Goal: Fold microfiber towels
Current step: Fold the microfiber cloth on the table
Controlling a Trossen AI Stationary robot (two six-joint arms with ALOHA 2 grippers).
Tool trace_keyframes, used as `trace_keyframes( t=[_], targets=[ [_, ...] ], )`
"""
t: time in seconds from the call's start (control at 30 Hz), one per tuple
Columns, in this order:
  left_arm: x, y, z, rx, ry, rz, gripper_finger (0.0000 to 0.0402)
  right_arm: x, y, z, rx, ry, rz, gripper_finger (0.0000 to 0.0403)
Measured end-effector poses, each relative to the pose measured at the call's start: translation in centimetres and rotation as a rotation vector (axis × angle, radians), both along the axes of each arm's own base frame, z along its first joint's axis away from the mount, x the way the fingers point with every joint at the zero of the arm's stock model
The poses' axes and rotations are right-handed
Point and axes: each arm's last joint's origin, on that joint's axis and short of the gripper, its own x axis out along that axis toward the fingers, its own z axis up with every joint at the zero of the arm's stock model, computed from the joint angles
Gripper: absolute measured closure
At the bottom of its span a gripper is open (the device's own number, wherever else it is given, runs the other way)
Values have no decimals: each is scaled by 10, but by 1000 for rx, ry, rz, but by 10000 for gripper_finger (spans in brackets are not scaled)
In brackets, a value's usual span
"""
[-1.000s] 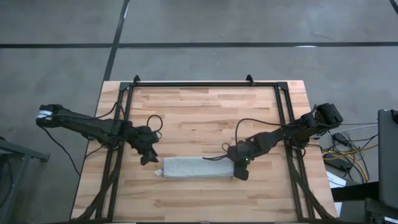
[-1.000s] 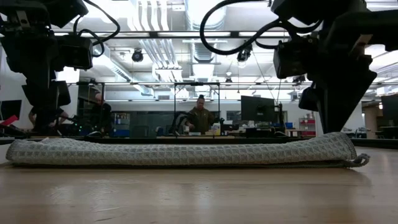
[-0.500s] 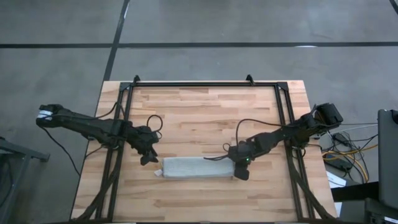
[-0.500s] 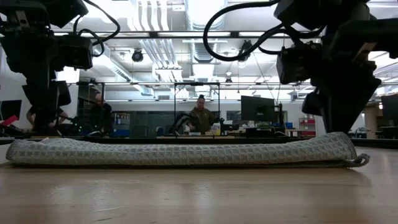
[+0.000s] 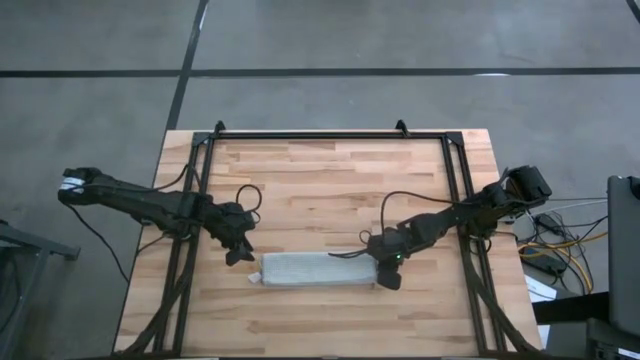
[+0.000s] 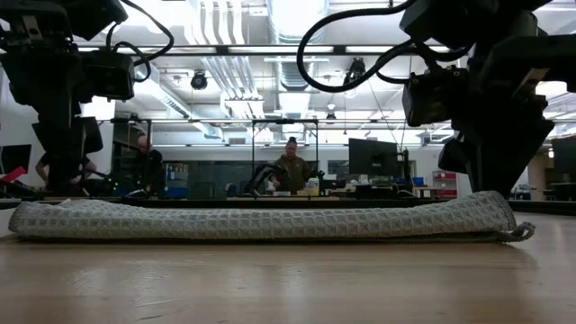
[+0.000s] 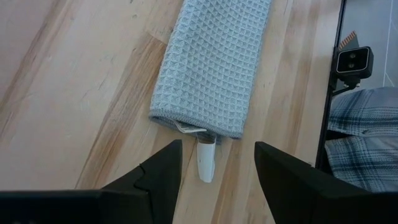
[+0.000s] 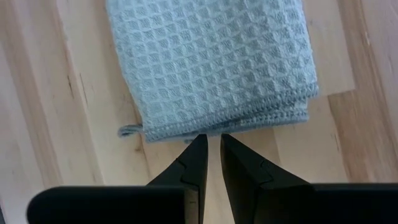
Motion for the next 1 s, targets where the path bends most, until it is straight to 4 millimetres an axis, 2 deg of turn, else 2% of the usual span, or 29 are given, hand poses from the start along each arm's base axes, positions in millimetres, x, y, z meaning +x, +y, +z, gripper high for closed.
trace_keyframes(
  t=[1.0],
  targets=[
    [0, 0, 0, 1, -1, 0, 197, -11, -1, -19, 57, -24, -43, 360]
  ],
)
